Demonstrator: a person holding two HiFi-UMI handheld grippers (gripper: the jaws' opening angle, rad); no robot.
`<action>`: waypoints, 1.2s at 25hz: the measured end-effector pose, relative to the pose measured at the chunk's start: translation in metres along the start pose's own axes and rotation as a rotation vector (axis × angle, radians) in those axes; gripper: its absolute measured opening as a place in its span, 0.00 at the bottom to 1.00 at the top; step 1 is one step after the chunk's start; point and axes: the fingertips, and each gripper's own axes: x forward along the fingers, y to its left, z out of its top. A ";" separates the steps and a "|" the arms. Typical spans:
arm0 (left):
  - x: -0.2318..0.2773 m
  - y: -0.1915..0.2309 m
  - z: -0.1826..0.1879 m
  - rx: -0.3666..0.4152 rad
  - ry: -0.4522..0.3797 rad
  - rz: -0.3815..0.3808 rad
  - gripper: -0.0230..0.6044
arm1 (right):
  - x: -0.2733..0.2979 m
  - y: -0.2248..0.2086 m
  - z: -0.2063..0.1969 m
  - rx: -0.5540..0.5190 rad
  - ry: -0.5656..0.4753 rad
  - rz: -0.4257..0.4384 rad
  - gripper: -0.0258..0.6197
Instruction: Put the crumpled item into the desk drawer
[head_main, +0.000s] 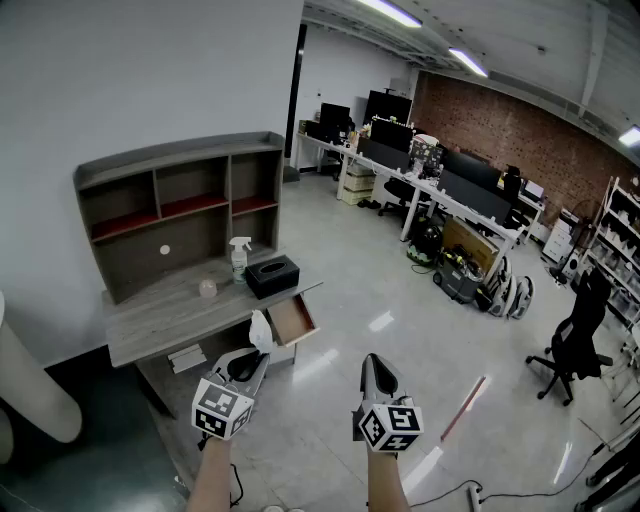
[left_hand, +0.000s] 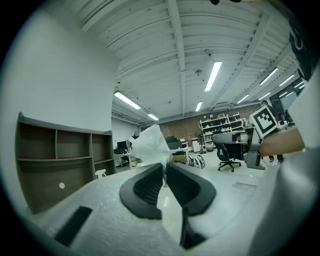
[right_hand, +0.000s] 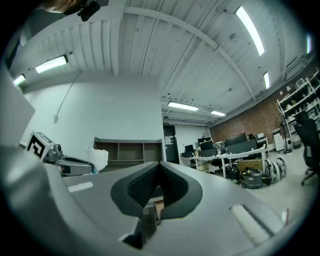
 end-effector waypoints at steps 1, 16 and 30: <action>0.000 0.002 0.000 0.000 0.001 0.000 0.09 | 0.002 0.001 0.000 0.001 -0.001 0.000 0.06; 0.006 0.010 -0.009 -0.010 0.012 -0.006 0.09 | 0.013 -0.002 -0.004 0.018 0.002 -0.010 0.06; -0.004 0.045 -0.024 -0.026 0.011 0.002 0.09 | 0.031 0.017 -0.014 0.012 0.006 -0.034 0.06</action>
